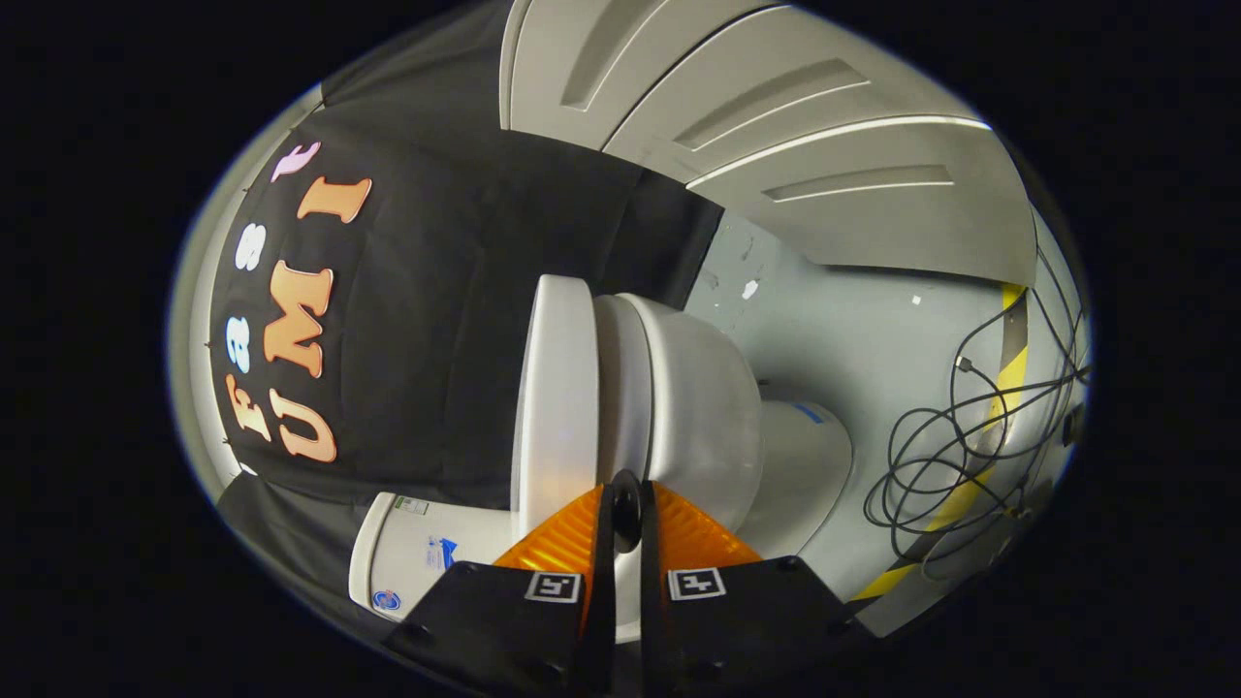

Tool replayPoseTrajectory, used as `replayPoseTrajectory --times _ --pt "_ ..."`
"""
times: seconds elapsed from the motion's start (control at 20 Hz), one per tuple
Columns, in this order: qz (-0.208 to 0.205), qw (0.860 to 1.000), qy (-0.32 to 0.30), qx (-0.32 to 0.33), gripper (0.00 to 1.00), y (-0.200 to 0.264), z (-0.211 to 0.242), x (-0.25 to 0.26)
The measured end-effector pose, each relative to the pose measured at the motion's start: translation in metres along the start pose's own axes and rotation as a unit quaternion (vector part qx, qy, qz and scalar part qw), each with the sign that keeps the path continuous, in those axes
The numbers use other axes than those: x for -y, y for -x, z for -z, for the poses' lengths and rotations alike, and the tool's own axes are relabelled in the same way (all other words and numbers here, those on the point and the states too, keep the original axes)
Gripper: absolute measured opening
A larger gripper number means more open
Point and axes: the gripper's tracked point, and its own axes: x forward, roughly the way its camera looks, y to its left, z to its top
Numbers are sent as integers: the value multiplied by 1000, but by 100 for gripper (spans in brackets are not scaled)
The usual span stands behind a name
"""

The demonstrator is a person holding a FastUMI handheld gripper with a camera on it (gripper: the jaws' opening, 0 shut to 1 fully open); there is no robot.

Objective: Open the toilet lid.

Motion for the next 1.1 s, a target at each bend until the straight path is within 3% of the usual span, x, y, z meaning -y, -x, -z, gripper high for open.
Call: replayPoseTrajectory --times 0.25,0.4,0.65,1.1 --pt "13 999 -27 -14 20 -2 1 2" --pt "7 1000 -17 -3 8 -2 1 -4" --pt "-9 1000 -15 12 8 2 -3 -13" --pt "-2 999 20 34 8 9 -7 -36"
